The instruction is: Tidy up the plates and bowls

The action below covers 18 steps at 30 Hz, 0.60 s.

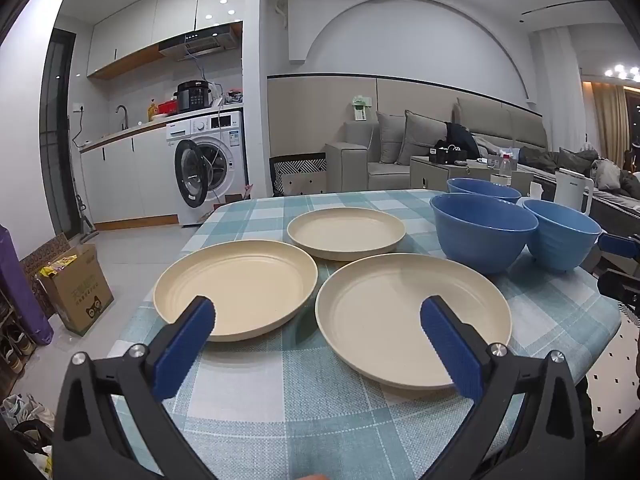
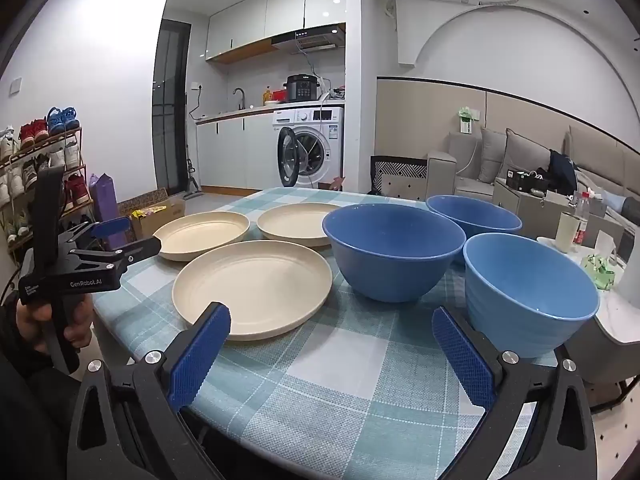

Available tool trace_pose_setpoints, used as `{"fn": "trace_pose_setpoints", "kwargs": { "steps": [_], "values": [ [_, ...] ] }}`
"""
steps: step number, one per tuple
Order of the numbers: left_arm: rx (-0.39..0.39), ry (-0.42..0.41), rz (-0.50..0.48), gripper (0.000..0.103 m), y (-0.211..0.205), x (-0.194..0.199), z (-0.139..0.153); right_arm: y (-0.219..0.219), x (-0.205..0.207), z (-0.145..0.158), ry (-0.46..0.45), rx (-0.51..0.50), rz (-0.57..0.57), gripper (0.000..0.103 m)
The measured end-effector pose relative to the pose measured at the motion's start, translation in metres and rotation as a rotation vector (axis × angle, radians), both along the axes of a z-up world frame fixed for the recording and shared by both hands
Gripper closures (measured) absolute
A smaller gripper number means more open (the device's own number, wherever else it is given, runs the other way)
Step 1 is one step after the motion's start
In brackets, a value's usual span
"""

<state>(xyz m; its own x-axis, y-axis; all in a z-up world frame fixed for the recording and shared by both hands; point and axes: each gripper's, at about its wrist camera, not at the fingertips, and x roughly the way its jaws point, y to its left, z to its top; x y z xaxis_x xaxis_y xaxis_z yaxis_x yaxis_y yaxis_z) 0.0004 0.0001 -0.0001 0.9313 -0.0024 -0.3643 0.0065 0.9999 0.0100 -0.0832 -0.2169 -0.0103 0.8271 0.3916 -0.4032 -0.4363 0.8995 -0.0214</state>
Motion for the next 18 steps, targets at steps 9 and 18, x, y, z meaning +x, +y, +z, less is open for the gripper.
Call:
{"fn": "trace_pose_setpoints", "kwargs": {
  "steps": [9, 18],
  "values": [
    [0.0, -0.001, -0.004, 0.0, 0.0021, -0.001, -0.0027, -0.0011, 0.0009, 0.0012, -0.004, 0.032, -0.006, 0.0],
    [0.002, -0.002, -0.016, 0.0, -0.0023, -0.003, -0.0015, -0.0028, 0.0029, -0.0029, 0.004, 0.033, 0.001, 0.0]
  ]
}}
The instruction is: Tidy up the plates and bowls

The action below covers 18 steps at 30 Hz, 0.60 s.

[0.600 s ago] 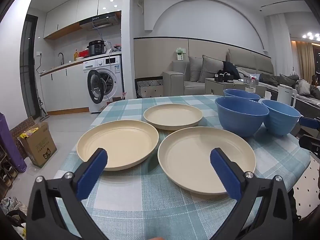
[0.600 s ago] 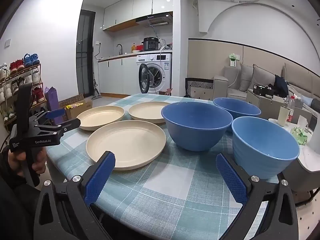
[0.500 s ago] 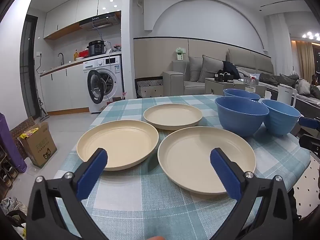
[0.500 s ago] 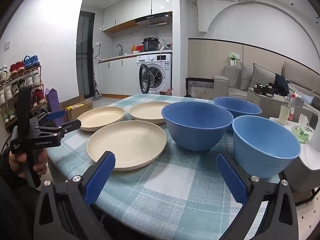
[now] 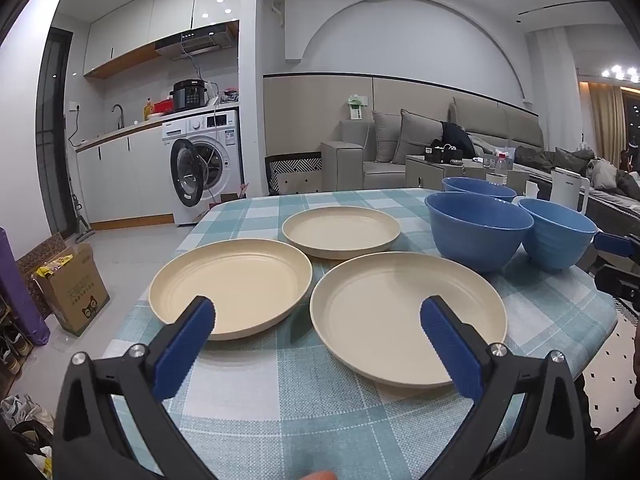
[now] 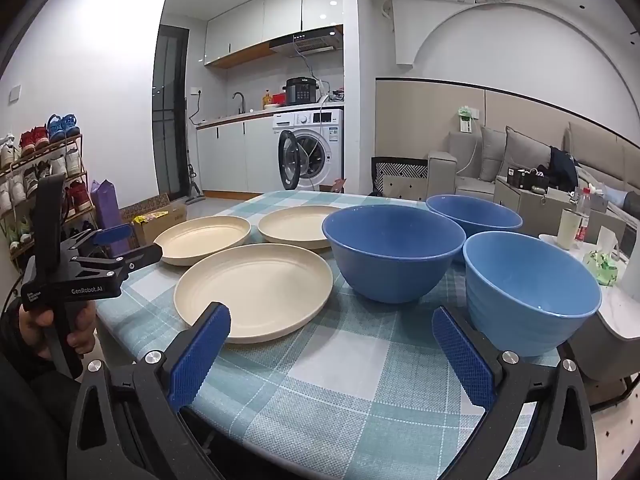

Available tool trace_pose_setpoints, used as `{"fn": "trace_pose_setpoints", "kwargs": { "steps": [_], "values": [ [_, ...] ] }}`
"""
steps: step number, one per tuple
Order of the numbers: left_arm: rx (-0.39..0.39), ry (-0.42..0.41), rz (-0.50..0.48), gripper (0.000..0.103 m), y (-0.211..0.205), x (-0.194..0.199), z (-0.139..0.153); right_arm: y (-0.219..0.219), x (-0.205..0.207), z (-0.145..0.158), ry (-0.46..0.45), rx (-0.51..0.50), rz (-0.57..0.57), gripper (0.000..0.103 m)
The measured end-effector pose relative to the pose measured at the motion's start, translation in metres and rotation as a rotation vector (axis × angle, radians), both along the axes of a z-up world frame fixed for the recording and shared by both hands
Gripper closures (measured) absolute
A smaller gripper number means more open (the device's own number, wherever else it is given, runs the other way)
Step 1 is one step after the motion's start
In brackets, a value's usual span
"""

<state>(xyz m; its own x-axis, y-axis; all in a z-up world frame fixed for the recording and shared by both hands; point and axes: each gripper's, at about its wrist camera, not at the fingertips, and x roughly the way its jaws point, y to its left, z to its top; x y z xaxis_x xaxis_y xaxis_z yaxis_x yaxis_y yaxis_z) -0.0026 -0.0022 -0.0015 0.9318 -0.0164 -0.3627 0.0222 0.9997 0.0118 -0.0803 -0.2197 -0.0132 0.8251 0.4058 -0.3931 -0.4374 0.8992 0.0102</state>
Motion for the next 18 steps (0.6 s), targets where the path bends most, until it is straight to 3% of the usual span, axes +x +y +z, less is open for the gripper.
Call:
{"fn": "trace_pose_setpoints", "kwargs": {
  "steps": [18],
  "values": [
    [0.001, 0.011, 0.005, 0.0, -0.0001, 0.003, -0.0011, 0.0034, 0.0012, -0.0011, 0.013, 0.001, 0.011, 0.0]
  ]
}}
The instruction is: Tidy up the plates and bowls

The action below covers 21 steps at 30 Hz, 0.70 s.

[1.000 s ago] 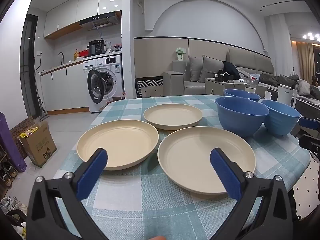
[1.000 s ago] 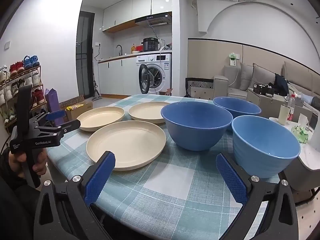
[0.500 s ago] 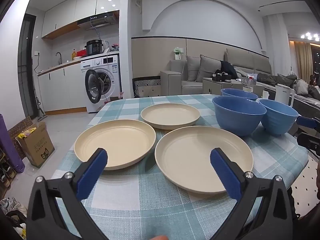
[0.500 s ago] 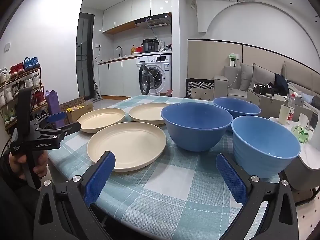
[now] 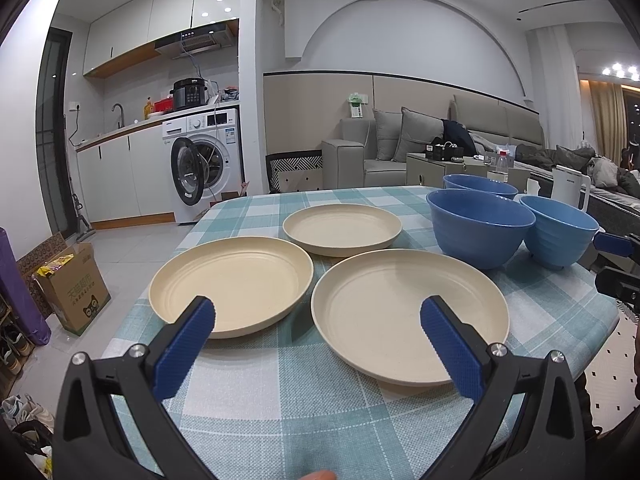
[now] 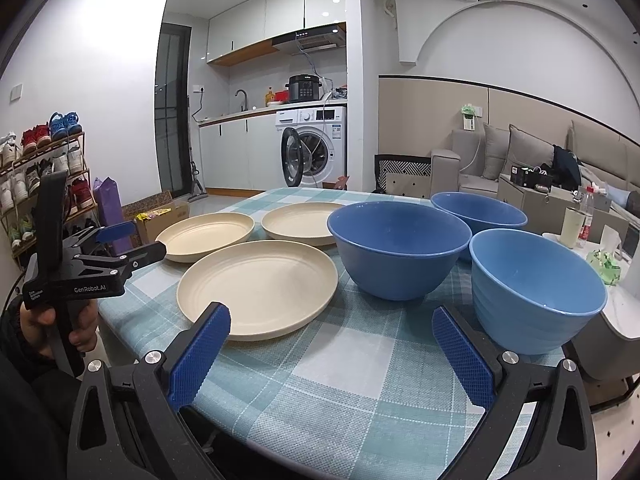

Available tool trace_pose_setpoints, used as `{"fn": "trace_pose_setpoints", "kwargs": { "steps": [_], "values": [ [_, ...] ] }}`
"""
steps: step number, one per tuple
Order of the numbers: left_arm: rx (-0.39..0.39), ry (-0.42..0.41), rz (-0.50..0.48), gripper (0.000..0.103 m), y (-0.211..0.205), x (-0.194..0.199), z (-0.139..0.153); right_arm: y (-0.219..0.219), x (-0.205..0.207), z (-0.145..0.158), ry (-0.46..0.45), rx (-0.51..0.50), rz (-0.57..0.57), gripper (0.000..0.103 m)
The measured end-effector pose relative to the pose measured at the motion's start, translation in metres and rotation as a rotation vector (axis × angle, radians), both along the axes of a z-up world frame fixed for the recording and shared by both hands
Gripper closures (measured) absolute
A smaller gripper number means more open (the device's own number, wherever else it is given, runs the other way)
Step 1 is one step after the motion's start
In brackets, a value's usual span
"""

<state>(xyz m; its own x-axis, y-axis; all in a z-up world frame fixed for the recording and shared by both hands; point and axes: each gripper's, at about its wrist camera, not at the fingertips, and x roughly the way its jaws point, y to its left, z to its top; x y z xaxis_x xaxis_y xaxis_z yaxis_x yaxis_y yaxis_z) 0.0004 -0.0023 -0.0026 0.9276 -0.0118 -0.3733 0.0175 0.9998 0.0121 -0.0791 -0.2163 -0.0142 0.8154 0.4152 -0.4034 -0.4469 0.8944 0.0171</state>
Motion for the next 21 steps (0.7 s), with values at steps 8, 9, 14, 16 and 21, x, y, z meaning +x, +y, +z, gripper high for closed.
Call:
{"fn": "trace_pose_setpoints", "kwargs": {
  "steps": [8, 9, 14, 16, 21],
  "values": [
    [-0.013, -0.004, 0.009, 0.0, 0.0033, 0.0009, -0.001, 0.0022, 0.0022, -0.0022, 0.005, -0.002, 0.006, 0.0],
    [-0.016, -0.009, 0.009, 0.0, 0.0038, 0.0005, -0.0009, 0.0023, 0.0028, -0.0026, 0.006, -0.002, 0.004, 0.0],
    [-0.027, -0.02, -0.002, 0.0, 0.0055, -0.0011, 0.0, 0.002, 0.0039, -0.0038, 0.007, -0.002, 0.003, 0.0],
    [-0.019, -0.021, -0.005, 0.0, 0.0044, -0.0015, -0.0005, 0.0009, 0.0033, -0.0037, 0.007, -0.002, 0.003, 0.0],
    [0.003, -0.02, -0.013, 0.0, 0.0004, -0.0018, 0.0008, 0.0009, 0.0034, -0.0037, 0.006, -0.001, 0.003, 0.0]
  ]
}}
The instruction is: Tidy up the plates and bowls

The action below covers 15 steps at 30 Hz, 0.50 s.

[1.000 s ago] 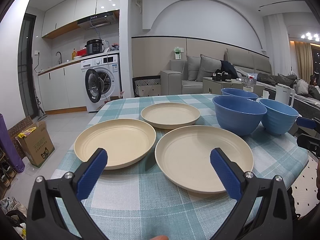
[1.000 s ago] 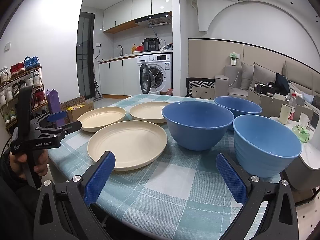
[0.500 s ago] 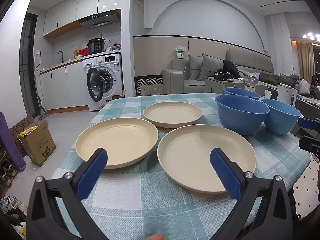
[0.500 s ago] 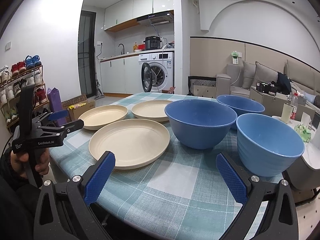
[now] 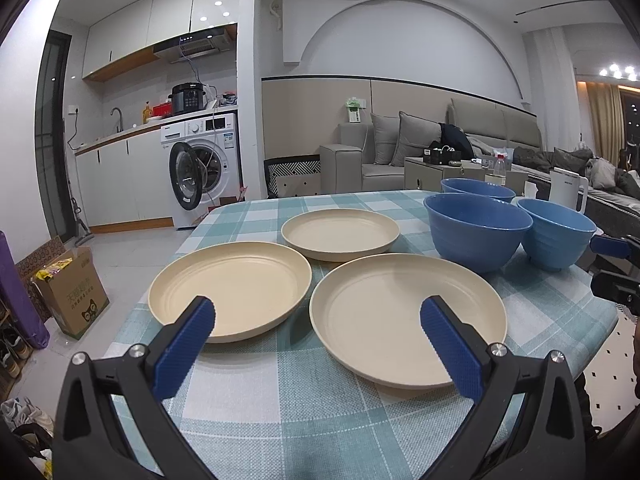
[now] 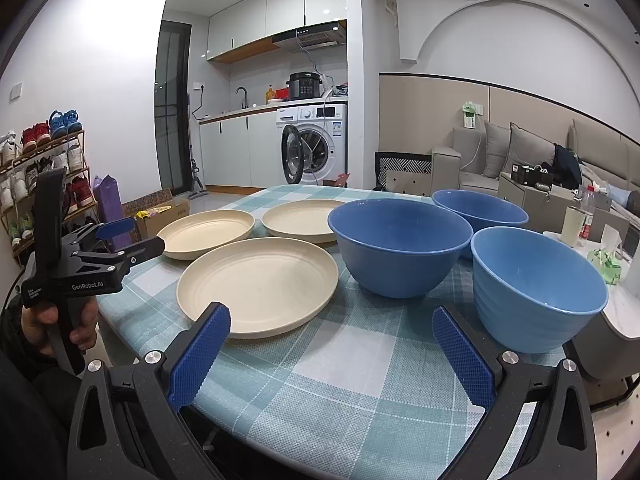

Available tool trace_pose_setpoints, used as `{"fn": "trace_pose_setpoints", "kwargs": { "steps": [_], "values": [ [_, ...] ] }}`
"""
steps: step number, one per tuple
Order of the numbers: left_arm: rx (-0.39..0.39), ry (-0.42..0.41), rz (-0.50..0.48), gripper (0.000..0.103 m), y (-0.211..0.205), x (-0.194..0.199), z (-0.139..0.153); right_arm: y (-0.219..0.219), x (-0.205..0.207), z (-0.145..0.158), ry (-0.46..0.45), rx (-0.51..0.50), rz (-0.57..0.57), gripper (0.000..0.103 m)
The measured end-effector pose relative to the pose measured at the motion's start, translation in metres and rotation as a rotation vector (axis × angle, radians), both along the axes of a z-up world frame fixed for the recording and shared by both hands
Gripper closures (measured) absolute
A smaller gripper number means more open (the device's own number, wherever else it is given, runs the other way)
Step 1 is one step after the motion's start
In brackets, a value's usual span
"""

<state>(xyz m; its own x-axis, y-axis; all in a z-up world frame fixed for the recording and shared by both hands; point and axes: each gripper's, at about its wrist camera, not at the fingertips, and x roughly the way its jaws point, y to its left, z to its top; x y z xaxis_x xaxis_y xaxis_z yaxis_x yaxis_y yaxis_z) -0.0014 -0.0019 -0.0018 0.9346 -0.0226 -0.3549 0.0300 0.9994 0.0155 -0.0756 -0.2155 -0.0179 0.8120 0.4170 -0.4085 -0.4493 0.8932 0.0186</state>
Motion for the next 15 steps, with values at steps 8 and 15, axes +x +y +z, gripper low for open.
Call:
{"fn": "trace_pose_setpoints", "kwargs": {
  "steps": [8, 15],
  "values": [
    [-0.003, -0.003, -0.001, 0.0, 0.0017, -0.0005, 0.0017, -0.0009, -0.0001, -0.0006, 0.0, -0.002, -0.001, 0.0],
    [-0.008, -0.005, -0.007, 0.0, 0.0023, -0.0003, 0.0031, -0.0029, 0.0031, -0.0008, 0.01, 0.01, -0.019, 0.0]
  ]
}}
